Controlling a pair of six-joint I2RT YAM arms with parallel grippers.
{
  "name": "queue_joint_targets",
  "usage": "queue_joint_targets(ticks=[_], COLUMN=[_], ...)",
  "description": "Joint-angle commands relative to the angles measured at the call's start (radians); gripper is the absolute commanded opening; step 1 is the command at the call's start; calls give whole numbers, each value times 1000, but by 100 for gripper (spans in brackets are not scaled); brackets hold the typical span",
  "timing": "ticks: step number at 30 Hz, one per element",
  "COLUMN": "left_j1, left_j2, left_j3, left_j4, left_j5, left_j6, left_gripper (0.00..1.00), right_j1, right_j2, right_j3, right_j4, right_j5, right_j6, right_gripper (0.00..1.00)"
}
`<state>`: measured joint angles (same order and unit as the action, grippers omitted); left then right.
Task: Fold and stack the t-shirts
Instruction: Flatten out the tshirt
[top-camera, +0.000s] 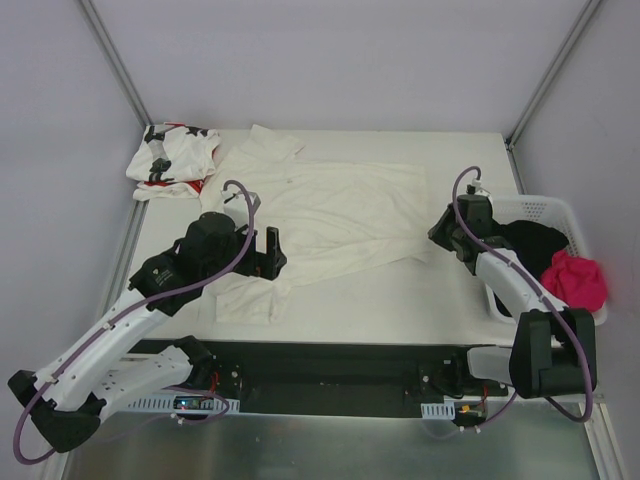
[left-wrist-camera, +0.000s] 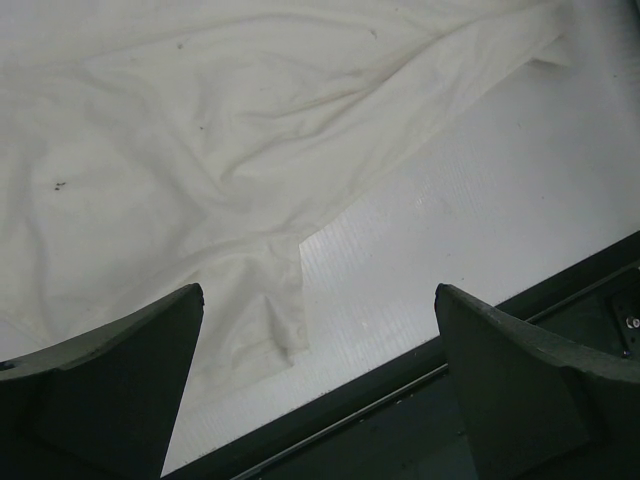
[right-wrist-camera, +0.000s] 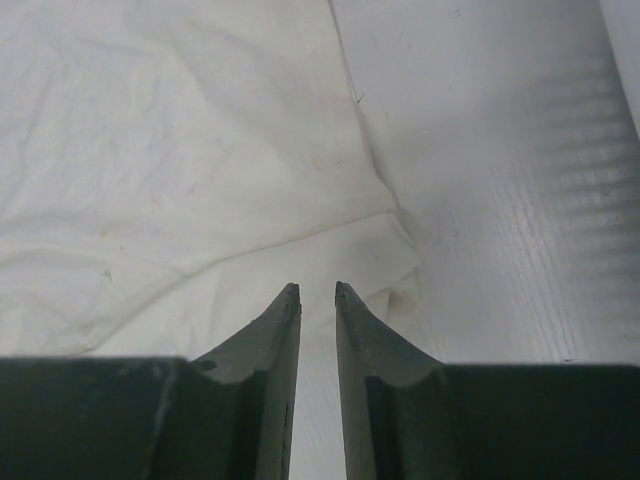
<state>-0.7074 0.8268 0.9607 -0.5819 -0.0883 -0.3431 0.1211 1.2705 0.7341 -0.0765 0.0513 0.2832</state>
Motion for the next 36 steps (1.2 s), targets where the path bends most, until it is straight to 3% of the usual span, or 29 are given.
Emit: queue_joint_targets(ticks=[1, 11, 25, 36], left_j1=[-6, -6, -6, -6], left_j2=[14, 44, 63, 113], left_j3=[35, 52, 90, 121], left_j4=[-1, -1, -1, -1], left_j5=[-14, -14, -14, -5], left_j6=[35, 61, 79, 116], left_gripper=[99, 99, 99, 99], right_j1=[2, 6, 9, 9], right_j2=[-65, -77, 110, 158], right_j3=[-21, -90, -52, -18], right_j4=[-14, -16, 66, 96], right_j5=[16, 56, 82, 111], right_j6=[-4, -15, 5, 2], right_gripper=[23, 25, 29, 33])
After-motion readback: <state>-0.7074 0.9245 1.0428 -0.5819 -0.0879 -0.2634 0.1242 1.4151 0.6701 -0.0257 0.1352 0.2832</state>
